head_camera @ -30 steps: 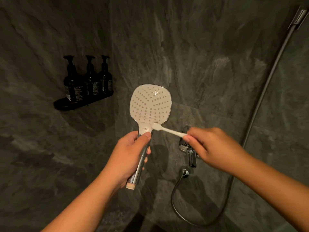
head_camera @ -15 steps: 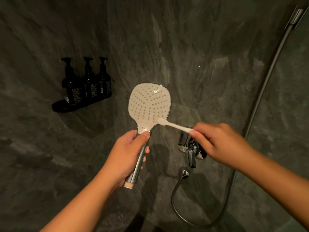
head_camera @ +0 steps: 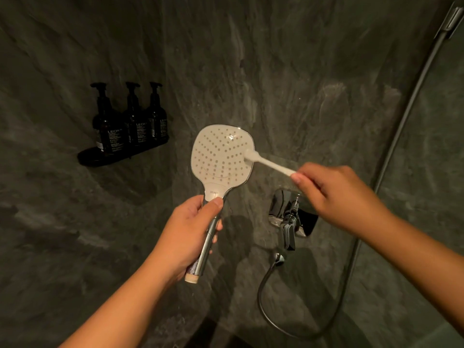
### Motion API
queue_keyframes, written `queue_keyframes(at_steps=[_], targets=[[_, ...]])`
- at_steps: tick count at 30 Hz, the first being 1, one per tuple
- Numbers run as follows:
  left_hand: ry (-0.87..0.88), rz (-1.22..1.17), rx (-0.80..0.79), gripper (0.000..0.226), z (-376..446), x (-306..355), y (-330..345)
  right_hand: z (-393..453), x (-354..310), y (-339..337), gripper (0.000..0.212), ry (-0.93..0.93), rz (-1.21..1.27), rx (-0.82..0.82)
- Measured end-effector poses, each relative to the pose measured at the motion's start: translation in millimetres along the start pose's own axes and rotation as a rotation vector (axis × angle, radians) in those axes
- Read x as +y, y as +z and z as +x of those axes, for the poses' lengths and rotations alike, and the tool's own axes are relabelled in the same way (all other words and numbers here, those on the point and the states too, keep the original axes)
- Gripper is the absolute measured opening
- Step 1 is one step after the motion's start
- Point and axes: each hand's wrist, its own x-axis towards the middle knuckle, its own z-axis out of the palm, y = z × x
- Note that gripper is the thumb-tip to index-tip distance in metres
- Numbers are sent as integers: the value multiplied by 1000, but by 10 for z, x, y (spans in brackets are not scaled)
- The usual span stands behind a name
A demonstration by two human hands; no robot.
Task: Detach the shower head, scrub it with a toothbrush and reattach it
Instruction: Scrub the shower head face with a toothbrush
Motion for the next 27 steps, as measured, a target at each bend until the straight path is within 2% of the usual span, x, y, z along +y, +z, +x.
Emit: queue_keyframes(at_steps=[3,9,11,14,21,27], targets=[[4,-5,1,29,12,-8,-14,10,-8,49,29,27,27,11],[-18,3,35,37,1,-70,-111,-193,-190,418,35,3,102,-156],[-12,14,57,31,11,-80,-157,-124,-195,446,31,37,155,-117],[-11,28,127,27,21,-98,-248,46,-218,488,24,115,335,-11],[-25,51,305,24,-51,-190,-752,477,-612,1017,22,348,976,-72],[-50,35,454,25,-96,-193,-1401,1213,-1160,1521,13,418,1160,-46]])
